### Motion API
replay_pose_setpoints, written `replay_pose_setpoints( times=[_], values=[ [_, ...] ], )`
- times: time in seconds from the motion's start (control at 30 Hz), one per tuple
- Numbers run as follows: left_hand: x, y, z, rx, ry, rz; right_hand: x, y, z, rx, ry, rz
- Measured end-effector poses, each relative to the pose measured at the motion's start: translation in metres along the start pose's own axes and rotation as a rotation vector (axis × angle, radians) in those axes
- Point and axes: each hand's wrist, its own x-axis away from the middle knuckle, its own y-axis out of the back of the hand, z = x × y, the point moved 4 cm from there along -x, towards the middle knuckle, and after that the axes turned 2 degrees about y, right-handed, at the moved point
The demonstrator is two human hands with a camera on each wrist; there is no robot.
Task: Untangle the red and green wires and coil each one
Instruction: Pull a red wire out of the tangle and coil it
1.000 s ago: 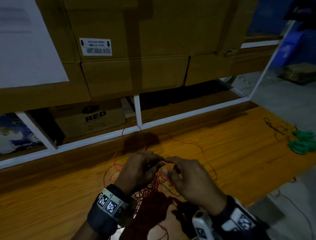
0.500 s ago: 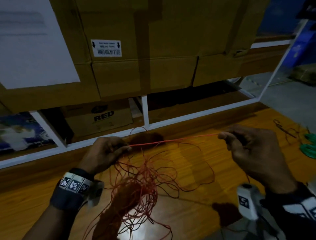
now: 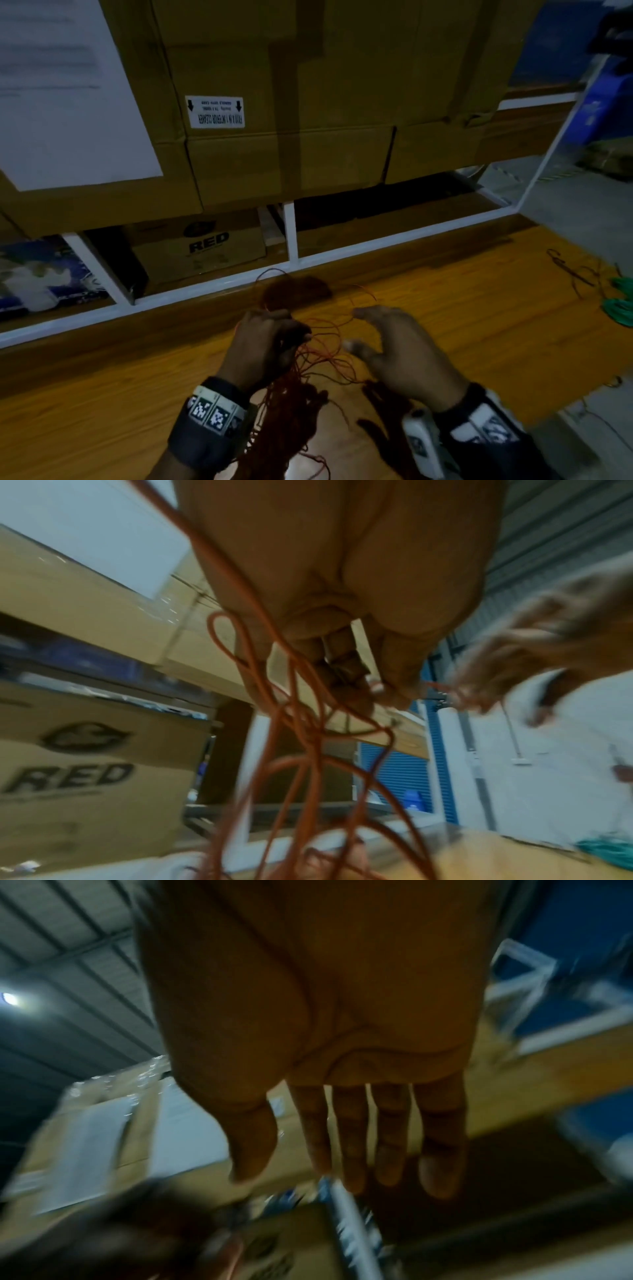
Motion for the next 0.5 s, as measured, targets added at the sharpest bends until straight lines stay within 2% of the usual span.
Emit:
replay_pose_setpoints(
  times=[0.07,0.2,0.37,0.5],
  values=[
    [0.000,-0.005,-0.009,-0.027,-0.025,-0.019,-0.014,-0.030,0.016,-0.067,0.037,0.066],
    [0.007,-0.013,-0.008,-0.060,-0.010,-0.069,-0.031,-0.049,0.022,-0.084,0.068,-0.058],
    [0.015,-0.013,-0.004,-0.085,-0.081,-0.045,-0.027,-0.011,0.029,-0.050,0.188,-0.059],
    [0.013,-0.002,0.019,-0.092,-0.034,-0.119,-0.021,0.039,0.033,-0.113,0.271,-0.117]
  ],
)
